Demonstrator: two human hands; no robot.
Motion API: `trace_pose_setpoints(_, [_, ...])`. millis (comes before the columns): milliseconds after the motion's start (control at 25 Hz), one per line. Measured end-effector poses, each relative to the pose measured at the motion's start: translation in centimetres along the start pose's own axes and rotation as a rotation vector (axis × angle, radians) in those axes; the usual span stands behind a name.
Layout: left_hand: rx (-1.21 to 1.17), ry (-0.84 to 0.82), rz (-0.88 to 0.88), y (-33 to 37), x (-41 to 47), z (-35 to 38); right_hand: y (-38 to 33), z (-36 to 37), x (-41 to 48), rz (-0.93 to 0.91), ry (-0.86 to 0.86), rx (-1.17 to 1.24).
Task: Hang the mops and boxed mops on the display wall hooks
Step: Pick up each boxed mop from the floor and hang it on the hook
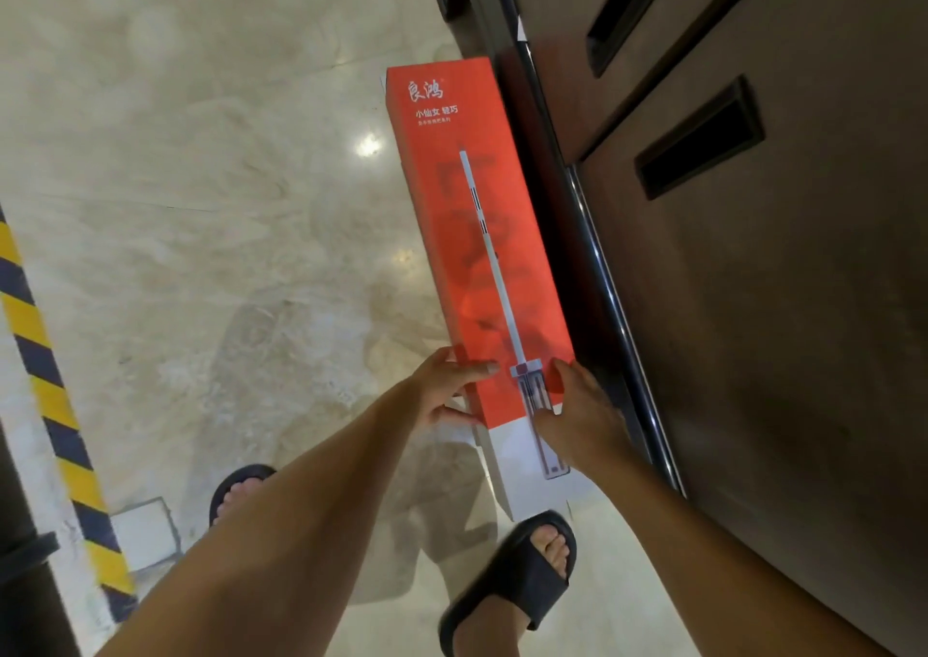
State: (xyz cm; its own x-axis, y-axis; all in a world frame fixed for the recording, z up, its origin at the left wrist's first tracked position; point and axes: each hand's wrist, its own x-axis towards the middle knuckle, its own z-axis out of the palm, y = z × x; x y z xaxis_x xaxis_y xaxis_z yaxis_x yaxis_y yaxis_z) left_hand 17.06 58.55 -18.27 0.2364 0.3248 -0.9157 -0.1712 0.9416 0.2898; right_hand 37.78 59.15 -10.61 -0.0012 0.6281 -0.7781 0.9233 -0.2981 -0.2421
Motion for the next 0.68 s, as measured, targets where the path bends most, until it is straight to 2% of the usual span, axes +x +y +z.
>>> trace_pose_setpoints(160, [-0.001, 0.024, 0.02, -1.1, -3.9, -2.8, -1.1, 0.3, -1.5, -0.023, -0.057, 0.165])
trace_pose_setpoints(360, [-0.061, 0.157, 0.055, -2.1, -12.3, -5.4, -5.5, -0.4, -4.5, -0.008, -0.052, 0.278])
trace_pose_setpoints(680, [0.038, 0.048, 0.148, 0.9, -27.8, -8.6, -20.1, -11.2, -12.2, -0.122, -0.047, 0.711])
